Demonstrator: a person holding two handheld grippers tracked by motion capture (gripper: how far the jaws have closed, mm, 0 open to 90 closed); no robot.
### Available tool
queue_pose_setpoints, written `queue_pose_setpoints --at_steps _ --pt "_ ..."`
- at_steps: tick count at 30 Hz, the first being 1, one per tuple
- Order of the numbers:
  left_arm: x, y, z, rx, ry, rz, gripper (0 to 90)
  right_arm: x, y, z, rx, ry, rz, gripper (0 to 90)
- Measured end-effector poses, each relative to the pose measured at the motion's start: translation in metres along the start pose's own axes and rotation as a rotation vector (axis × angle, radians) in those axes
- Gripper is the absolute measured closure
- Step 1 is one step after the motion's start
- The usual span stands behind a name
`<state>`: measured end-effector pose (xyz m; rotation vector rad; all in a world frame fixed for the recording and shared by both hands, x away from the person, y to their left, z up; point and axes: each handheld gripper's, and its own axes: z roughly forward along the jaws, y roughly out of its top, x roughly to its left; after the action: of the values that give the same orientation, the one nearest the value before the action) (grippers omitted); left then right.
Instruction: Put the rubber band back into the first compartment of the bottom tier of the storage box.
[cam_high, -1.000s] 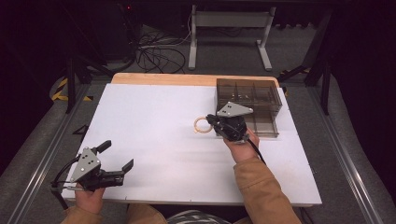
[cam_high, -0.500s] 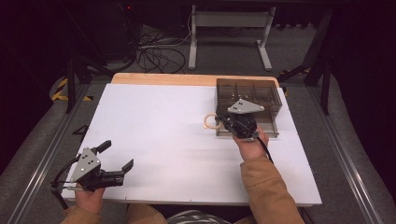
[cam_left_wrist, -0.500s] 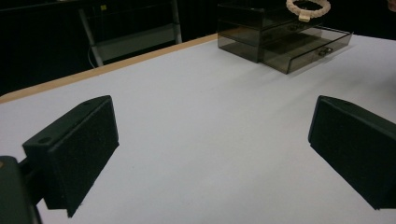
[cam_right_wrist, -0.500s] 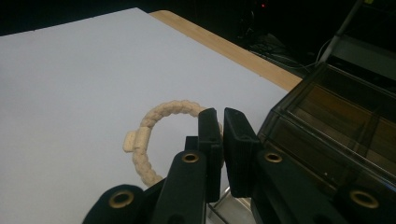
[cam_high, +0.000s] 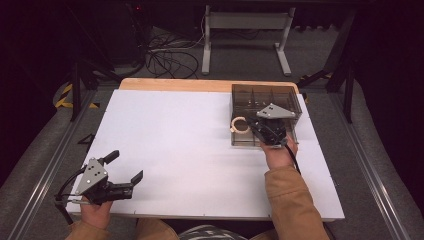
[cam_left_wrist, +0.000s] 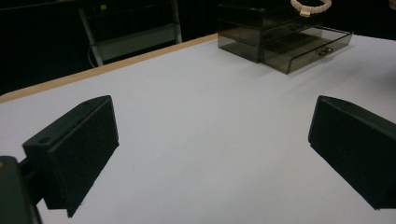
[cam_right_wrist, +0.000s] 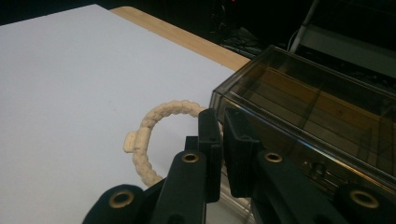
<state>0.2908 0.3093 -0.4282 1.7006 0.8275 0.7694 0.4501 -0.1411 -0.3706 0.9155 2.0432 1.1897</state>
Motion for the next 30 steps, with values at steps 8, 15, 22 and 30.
queue_pose_setpoints --at_steps 8,15,22,30 --pt "0.0 0.0 -0.001 -0.001 0.003 0.001 2.1 -0.008 -0.006 0.002 0.011 -0.046 0.024 86.5" --pt "0.001 -0.001 -0.002 -0.004 0.007 -0.005 2.1 -0.014 -0.01 0.007 0.023 -0.088 0.04 86.6" --pt "0.001 -0.001 -0.002 -0.003 0.007 -0.001 2.1 -0.02 -0.014 0.007 0.021 -0.133 0.055 86.5" --pt "0.001 -0.001 -0.002 -0.003 0.005 -0.001 2.2 -0.021 -0.016 0.01 0.032 -0.144 0.06 86.5"
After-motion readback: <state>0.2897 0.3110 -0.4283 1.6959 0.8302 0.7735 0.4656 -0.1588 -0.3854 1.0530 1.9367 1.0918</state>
